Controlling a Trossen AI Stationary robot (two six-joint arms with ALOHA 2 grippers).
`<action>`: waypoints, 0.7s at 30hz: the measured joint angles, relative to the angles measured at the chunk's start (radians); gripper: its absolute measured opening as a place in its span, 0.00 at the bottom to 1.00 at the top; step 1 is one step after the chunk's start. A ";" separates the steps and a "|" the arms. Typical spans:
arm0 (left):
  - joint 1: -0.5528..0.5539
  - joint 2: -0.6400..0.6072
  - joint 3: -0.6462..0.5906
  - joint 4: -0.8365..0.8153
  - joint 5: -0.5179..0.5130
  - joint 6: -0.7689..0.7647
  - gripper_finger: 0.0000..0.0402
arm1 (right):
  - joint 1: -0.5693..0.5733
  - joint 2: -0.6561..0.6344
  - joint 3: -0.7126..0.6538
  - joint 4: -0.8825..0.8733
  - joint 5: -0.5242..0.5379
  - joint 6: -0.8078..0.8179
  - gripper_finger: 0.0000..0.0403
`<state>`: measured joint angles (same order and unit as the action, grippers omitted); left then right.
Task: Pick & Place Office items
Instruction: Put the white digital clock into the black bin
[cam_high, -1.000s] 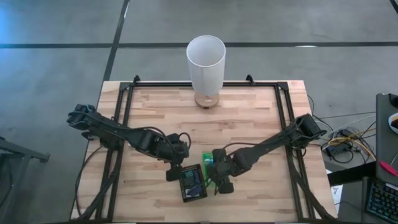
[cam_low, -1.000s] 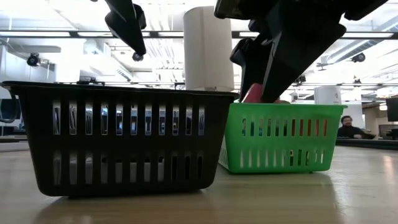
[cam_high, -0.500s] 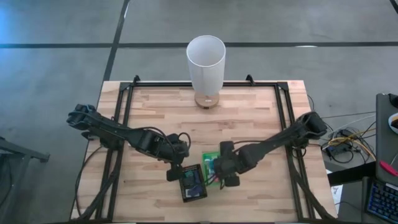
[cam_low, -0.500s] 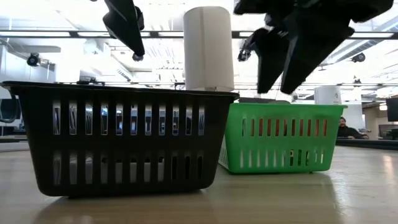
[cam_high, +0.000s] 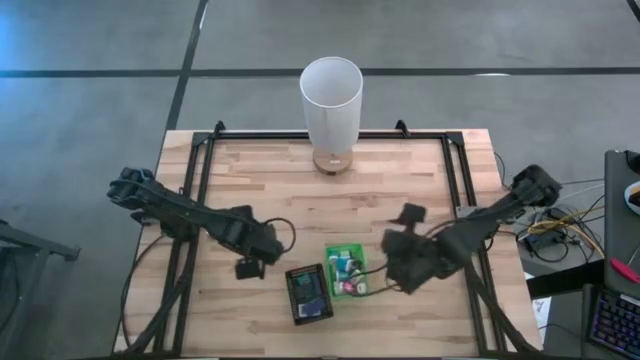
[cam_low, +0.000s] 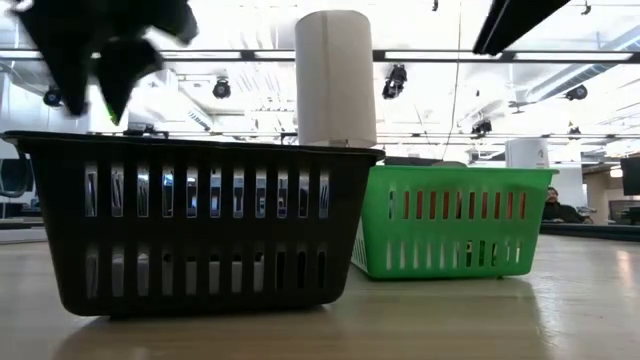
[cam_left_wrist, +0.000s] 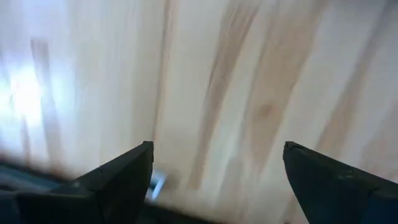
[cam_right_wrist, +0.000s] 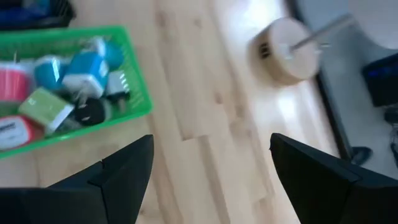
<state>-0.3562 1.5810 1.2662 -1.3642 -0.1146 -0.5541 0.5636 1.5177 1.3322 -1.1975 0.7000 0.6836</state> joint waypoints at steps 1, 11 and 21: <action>-0.007 -0.001 -0.020 -0.018 -0.001 -0.007 0.88 | 0.019 -0.023 -0.019 -0.004 0.031 0.037 0.78; -0.019 -0.011 -0.340 0.001 -0.009 -0.195 0.87 | 0.158 -0.152 -0.255 0.005 0.263 0.482 0.78; 0.022 -0.013 -0.507 0.169 0.009 -0.810 0.86 | 0.106 -0.158 -0.317 -0.003 0.273 0.530 0.78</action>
<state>-0.3341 1.5680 0.7595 -1.1948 -0.1058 -1.3638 0.6699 1.3594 1.0153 -1.2001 0.9728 1.2133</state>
